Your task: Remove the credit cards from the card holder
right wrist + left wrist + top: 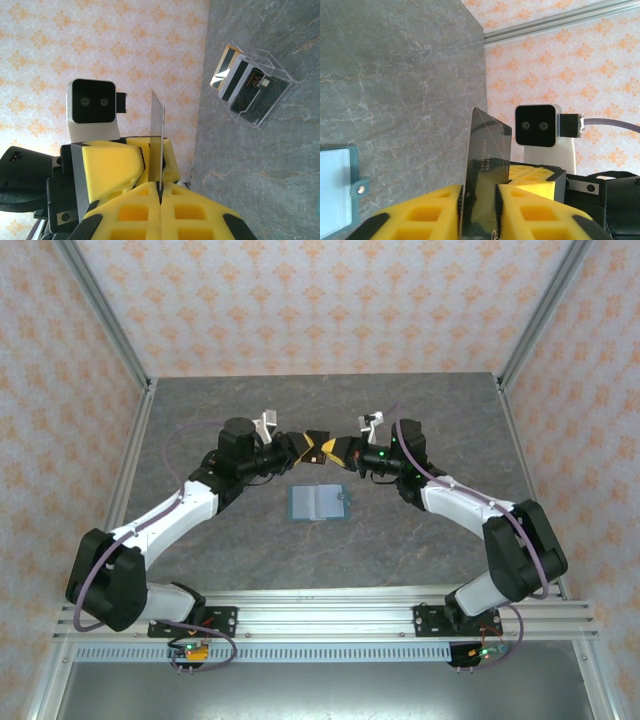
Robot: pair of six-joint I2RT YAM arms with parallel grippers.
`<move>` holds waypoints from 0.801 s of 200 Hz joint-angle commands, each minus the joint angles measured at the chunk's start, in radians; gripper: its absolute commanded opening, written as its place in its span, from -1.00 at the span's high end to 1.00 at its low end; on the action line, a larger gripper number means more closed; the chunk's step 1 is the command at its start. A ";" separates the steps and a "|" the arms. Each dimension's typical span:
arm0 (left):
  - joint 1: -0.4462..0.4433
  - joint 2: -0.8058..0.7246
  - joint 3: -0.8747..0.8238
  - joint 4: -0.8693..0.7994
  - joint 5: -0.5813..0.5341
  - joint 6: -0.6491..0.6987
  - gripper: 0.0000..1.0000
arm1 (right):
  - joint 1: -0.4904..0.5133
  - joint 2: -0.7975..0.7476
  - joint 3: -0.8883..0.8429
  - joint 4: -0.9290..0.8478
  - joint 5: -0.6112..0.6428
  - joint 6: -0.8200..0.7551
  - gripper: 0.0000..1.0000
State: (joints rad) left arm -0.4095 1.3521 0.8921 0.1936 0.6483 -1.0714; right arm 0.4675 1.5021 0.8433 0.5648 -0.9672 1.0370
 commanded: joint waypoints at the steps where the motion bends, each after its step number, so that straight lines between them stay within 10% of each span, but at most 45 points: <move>1: 0.000 0.011 0.020 0.044 0.046 0.011 0.62 | 0.002 0.014 0.006 0.042 -0.025 0.000 1.00; 46: 0.000 0.014 0.058 -0.072 0.055 0.102 1.00 | 0.001 0.012 0.013 -0.093 0.015 -0.099 0.80; 93: 0.000 -0.034 0.131 -0.434 -0.126 0.362 1.00 | -0.002 -0.029 0.002 -0.301 0.131 -0.291 -0.33; 160: 0.000 -0.089 0.179 -0.732 -0.465 0.787 1.00 | -0.003 -0.073 -0.039 -0.452 0.349 -0.477 -0.85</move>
State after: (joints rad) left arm -0.4061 1.2781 1.0103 -0.3882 0.3408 -0.5106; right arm 0.4656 1.4364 0.8253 0.1589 -0.7078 0.6468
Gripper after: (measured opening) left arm 0.046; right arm 0.916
